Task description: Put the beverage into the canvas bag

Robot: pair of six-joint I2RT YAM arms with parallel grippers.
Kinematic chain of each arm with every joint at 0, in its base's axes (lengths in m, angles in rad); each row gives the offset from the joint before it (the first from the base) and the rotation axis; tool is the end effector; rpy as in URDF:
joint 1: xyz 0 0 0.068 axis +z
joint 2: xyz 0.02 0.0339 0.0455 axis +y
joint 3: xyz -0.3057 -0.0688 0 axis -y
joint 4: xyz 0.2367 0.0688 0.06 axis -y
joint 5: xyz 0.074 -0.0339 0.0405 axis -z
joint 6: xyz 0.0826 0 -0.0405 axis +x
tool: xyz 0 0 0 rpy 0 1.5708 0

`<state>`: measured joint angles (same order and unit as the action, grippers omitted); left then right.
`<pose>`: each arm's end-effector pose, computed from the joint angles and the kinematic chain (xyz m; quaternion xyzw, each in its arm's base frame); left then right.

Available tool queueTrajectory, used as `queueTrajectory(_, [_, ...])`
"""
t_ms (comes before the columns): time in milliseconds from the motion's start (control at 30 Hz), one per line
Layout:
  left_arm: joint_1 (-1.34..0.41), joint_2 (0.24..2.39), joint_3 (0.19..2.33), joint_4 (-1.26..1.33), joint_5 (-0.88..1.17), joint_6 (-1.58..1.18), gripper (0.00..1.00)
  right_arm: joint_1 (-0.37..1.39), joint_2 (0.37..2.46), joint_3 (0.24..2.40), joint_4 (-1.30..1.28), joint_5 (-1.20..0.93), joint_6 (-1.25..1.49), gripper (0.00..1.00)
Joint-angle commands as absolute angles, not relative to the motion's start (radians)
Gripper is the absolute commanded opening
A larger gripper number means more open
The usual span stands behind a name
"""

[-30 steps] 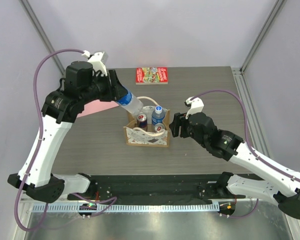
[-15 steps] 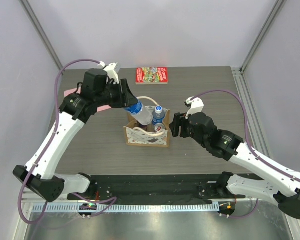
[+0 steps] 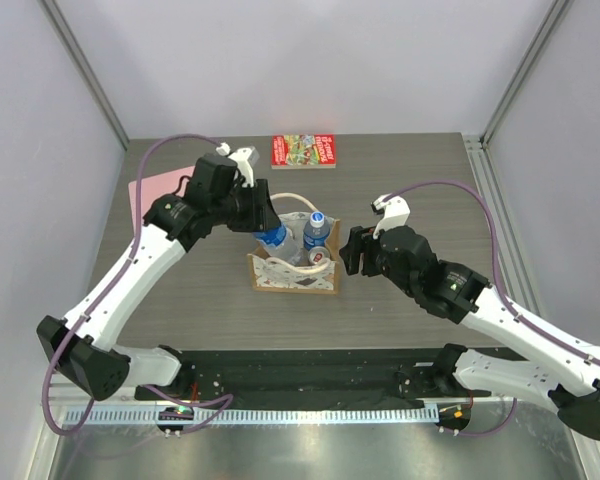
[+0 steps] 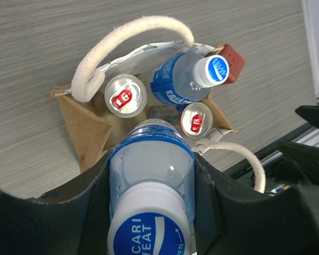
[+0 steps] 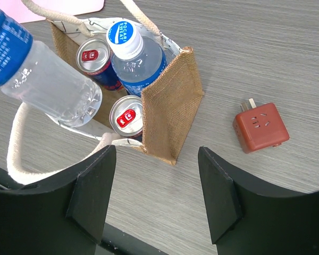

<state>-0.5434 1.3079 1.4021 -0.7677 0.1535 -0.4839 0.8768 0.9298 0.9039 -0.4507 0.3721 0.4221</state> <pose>0.2436 -0.1619 0.3936 0.0600 0.8970 -0.2727 0.3427 0.1571 0.1418 0.3431 -0.0954 0.8394 0.1834 0.5027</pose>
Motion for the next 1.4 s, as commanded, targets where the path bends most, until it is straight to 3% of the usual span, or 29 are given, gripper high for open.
queueTrajectory(0, [-0.569, 1.267, 1.413, -0.675, 0.129, -0.446, 0.0, 0.876, 0.928, 0.911, -0.436, 0.387, 0.425, 0.68])
queueTrajectory(767, [-0.787, 1.446, 1.425, -0.684, -0.156, -0.36, 0.0, 0.877, 0.927, 0.896, -0.433, 0.394, 0.419, 0.68])
queueTrajectory(1100, [-0.847, 1.488, 1.358, -0.652, -0.259, -0.388, 0.24, 0.877, 0.907, 0.877, -0.431, 0.4, 0.419, 0.68])
queueTrajectory(1367, [-0.871, 1.489, 1.312, -0.615, -0.37, -0.399, 0.21, 0.876, 0.902, 0.873, -0.43, 0.403, 0.419, 0.68])
